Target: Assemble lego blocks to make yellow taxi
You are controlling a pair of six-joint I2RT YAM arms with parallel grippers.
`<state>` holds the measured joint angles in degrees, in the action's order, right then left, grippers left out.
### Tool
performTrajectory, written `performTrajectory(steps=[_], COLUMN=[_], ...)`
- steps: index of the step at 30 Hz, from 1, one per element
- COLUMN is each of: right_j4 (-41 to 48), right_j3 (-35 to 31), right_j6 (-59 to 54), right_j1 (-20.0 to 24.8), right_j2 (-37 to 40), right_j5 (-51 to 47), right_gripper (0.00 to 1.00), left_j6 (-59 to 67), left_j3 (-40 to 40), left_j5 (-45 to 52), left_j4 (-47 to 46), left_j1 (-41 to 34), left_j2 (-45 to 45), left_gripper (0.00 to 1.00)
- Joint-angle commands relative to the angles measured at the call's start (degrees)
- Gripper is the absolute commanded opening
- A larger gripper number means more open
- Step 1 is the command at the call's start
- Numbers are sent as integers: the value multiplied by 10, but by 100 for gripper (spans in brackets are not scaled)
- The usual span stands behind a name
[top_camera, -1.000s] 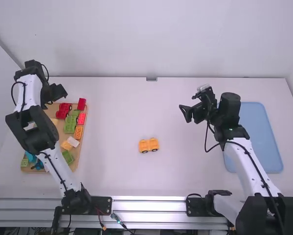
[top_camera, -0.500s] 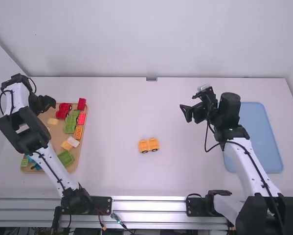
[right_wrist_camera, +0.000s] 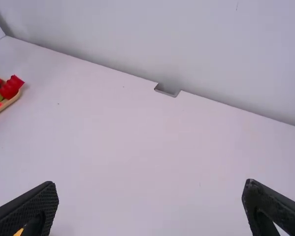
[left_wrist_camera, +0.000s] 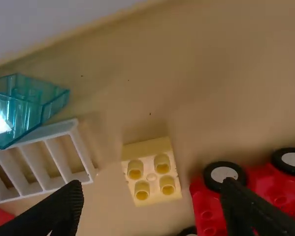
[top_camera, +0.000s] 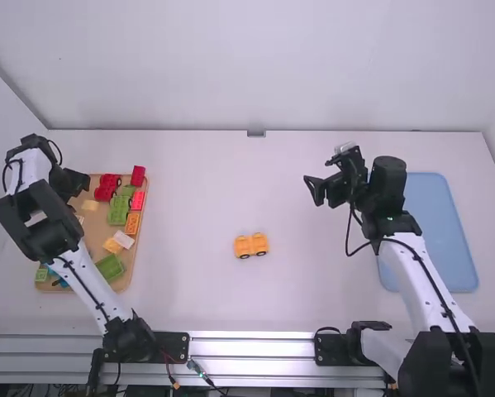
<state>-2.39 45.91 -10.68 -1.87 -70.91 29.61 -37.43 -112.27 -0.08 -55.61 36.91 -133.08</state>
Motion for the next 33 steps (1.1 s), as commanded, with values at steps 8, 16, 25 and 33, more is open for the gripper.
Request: performTrajectory(steps=[8,16,25,33], right_j4=[-1,2,1,3], right_j3=[20,20,20,20], right_j6=[2,1,1,1], right_j1=[0,0,0,0], right_j2=[1,1,1,1], right_j5=[0,0,0,0], right_gripper=[99,99,99,99], left_j6=[-52,-82,-77,-75], left_j3=[30,56,78,78], left_j5=[-4,0,11,7], left_j4=[15,48,76,66], left_j1=[-2,-2,-2,-2], left_j2=[-7,-7,-7,-7], left_gripper=[67,71,74,61])
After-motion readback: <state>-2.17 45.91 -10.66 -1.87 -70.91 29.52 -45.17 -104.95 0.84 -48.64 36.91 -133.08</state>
